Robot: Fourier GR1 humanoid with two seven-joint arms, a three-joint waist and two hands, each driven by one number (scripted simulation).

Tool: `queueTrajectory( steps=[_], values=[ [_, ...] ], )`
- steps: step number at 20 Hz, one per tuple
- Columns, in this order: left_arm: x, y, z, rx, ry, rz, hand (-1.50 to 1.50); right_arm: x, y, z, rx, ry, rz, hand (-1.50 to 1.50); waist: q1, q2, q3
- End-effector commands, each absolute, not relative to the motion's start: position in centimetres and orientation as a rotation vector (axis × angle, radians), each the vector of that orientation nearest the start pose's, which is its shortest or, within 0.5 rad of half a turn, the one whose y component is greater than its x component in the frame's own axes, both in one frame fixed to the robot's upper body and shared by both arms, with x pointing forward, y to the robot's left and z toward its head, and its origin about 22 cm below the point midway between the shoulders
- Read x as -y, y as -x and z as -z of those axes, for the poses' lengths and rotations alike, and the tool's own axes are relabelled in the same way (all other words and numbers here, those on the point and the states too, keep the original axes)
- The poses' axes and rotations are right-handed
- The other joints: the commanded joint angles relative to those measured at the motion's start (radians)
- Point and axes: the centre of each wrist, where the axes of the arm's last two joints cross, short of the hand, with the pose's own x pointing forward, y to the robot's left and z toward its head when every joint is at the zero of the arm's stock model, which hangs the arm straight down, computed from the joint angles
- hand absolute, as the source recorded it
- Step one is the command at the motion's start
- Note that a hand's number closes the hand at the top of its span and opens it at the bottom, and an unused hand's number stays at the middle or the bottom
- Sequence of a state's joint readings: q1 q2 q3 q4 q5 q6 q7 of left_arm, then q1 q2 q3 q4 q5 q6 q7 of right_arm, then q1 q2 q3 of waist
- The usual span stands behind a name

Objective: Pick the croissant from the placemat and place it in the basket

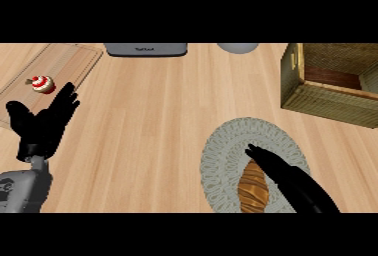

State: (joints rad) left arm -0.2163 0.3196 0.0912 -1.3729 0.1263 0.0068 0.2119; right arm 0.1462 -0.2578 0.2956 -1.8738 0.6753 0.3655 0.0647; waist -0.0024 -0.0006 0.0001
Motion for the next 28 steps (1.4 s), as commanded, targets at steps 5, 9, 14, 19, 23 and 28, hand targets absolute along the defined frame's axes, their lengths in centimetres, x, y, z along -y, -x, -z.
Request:
queueTrajectory(
  steps=[5, 9, 14, 19, 23, 28],
  values=[
    [-32.8, -28.1, -4.4, 1.373, -0.201, 0.080, 0.00, 21.3, -18.9, -0.5, 1.354, 0.362, -1.195, -1.50, 0.002, 0.000, 0.000],
    [-32.0, -30.3, -5.5, 1.383, -0.183, 0.068, 0.00, 20.7, -17.5, -1.9, 1.356, 0.381, -1.219, -1.50, -0.004, 0.000, 0.000],
    [-30.8, -30.6, -3.0, 1.398, -0.175, 0.088, 0.00, 20.9, -21.3, -0.9, 1.330, 0.417, -1.325, 1.50, 0.000, 0.001, 0.000],
    [-32.8, -28.9, -3.0, 1.392, -0.201, 0.067, 0.00, 19.9, -19.2, -0.9, 1.361, 0.409, -1.337, 1.50, 0.000, 0.000, 0.000],
    [-32.8, -28.9, -4.2, 1.376, -0.213, 0.057, 0.00, 16.1, -19.1, -0.7, 1.324, 0.432, -1.347, 1.50, 0.003, 0.000, 0.000],
    [-32.2, -29.5, -3.0, 1.386, -0.207, 0.061, 0.00, 10.3, -15.6, -7.7, 1.290, 0.510, -1.220, 1.50, -0.011, -0.002, -0.002]
  ],
)
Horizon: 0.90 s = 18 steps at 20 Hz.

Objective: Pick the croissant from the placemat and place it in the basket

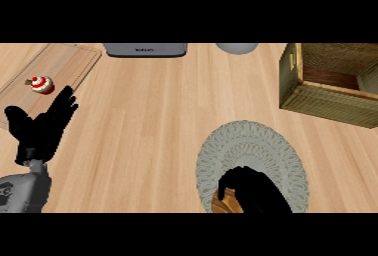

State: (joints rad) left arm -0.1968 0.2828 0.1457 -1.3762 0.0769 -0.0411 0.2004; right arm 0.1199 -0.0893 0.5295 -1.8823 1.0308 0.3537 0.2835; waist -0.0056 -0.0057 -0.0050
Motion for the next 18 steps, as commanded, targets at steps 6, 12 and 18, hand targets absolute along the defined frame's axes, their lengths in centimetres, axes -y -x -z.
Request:
queueTrajectory(
  steps=[6, 12, 18],
  values=[
    [-33.4, -26.4, -4.0, 1.374, -0.200, 0.086, 0.00, 8.7, -13.7, -9.6, 1.329, 0.428, -1.089, 1.50, 0.010, 0.002, 0.005],
    [-31.5, -29.0, -4.0, 1.371, -0.194, 0.061, 0.00, 8.8, -13.1, -12.9, 1.682, 0.220, -0.760, 1.50, -0.003, -0.002, 0.008],
    [-32.4, -28.7, -4.1, 1.377, -0.189, 0.069, 0.00, 10.1, -11.6, -18.7, 1.812, 0.387, -0.624, 1.50, 0.000, -0.004, 0.002]
  ],
)
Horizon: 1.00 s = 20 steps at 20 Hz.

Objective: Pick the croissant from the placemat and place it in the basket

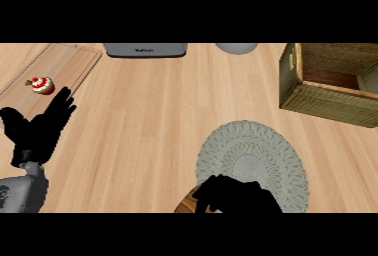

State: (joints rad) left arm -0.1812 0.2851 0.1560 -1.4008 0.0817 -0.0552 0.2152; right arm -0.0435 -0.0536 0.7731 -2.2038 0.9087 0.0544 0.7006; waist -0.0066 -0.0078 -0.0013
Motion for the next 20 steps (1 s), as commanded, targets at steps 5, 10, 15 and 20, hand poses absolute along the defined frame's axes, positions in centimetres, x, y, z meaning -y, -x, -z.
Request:
queueTrajectory(
  steps=[5, 10, 15, 20],
  values=[
    [-31.8, -28.3, -2.6, 1.387, -0.183, 0.088, 0.00, 10.8, -11.9, -22.4, 1.794, 0.545, -0.560, 1.50, 0.010, 0.004, -0.002],
    [-29.7, -28.7, -2.5, 1.372, -0.186, 0.086, 0.00, 10.3, -14.1, -25.8, 1.796, 0.668, -0.527, 1.50, 0.008, 0.004, -0.001],
    [-30.9, -29.6, -3.2, 1.379, -0.213, 0.085, 0.00, 10.3, -18.9, -29.8, 1.795, 0.712, -0.432, 1.50, 0.009, 0.007, -0.001],
    [-31.8, -29.0, -3.7, 1.387, -0.171, 0.064, 0.00, 10.6, -21.3, -33.8, 1.789, 0.787, -0.367, 1.50, 0.008, 0.002, -0.001]
  ],
)
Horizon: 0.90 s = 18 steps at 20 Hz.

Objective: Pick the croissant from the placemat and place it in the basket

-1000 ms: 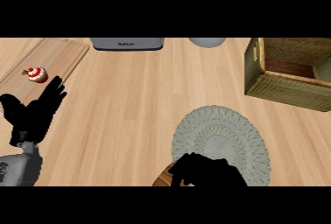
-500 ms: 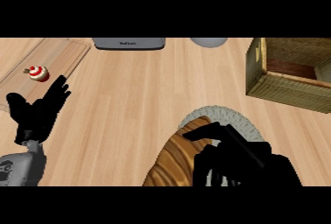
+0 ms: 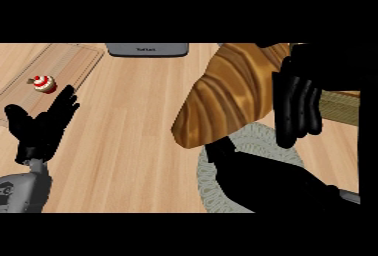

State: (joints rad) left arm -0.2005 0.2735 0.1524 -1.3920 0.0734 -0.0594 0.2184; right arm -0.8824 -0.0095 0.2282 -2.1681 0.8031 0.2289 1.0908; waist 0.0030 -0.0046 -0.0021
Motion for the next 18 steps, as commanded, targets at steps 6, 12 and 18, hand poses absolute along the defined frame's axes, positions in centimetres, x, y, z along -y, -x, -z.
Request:
queueTrajectory(
  steps=[6, 12, 18],
  values=[
    [-30.9, -29.5, -4.4, 1.396, -0.198, 0.086, 0.00, 14.9, -26.7, -35.0, 1.689, 0.993, -0.327, 1.50, -0.003, 0.004, 0.002],
    [-31.8, -28.8, -3.4, 1.393, -0.192, 0.075, 0.00, 20.2, -30.8, -35.2, 1.636, 1.052, -0.319, 1.50, 0.002, 0.007, 0.002],
    [-30.7, -29.8, -5.6, 1.390, -0.194, 0.086, 0.00, 25.0, -30.9, -33.7, 1.620, 1.090, -0.323, 1.50, -0.005, 0.004, 0.002]
  ],
)
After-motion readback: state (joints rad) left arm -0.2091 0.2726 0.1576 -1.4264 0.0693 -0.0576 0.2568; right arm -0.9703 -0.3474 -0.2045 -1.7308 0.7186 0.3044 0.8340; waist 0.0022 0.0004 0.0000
